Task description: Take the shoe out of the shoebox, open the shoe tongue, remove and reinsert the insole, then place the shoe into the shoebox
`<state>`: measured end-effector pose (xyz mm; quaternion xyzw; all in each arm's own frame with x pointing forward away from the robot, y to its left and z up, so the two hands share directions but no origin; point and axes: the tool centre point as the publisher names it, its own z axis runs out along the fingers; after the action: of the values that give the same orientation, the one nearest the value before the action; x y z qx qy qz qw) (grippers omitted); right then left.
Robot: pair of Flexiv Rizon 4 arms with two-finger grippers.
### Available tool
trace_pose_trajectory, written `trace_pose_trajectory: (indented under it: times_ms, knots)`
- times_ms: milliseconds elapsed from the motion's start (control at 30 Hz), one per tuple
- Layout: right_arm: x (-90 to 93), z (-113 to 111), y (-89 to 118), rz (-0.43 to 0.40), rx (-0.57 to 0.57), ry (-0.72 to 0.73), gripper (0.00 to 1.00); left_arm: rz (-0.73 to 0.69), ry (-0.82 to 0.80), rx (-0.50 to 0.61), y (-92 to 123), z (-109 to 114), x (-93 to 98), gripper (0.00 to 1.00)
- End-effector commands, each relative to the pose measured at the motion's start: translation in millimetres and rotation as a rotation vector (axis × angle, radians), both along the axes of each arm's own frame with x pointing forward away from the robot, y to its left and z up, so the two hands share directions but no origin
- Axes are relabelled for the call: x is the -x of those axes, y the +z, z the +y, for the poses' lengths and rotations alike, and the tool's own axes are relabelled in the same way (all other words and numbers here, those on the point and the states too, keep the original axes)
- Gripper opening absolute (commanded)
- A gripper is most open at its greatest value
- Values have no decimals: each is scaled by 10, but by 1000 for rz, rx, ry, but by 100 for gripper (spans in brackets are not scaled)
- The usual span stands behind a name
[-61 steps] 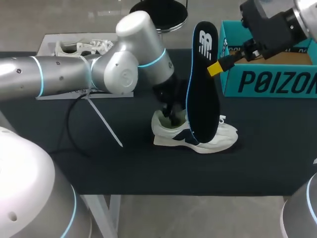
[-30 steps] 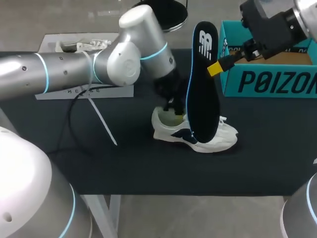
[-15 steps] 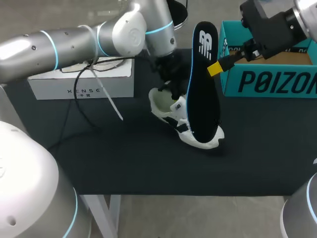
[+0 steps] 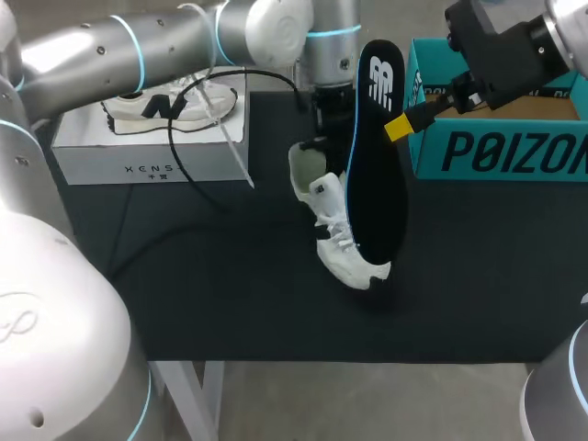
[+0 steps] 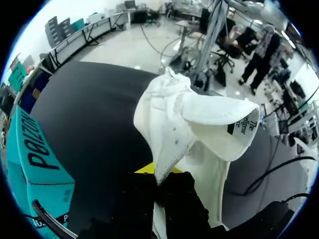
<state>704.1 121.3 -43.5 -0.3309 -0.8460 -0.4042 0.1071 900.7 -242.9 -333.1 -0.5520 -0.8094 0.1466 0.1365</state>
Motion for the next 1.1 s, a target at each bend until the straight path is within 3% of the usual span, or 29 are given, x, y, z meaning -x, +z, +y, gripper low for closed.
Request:
trace_pose_trajectory:
  times_ms: [33,233,900,1000,1033,1067,1100]
  knots:
    - [-19,18,-2,2,3,1,0,36,-179,-146,-44,-104,31,0]
    - [-19,18,-2,2,3,1,0,-1,-309,-124,-77,-175,61,0]
    - [-19,18,-2,2,3,1,0,41,-375,-125,-424,-356,207,0]
    - [-19,18,-2,2,3,1,0,-24,-366,-106,-469,-376,217,0]
    - [-19,18,-2,2,3,1,0,-43,-356,-104,-477,-383,215,69]
    - [-19,18,-2,2,3,1,0,-44,-357,-89,-477,-397,214,100]
    - [-19,18,-2,2,3,1,0,-44,-355,-82,-468,-404,212,100]
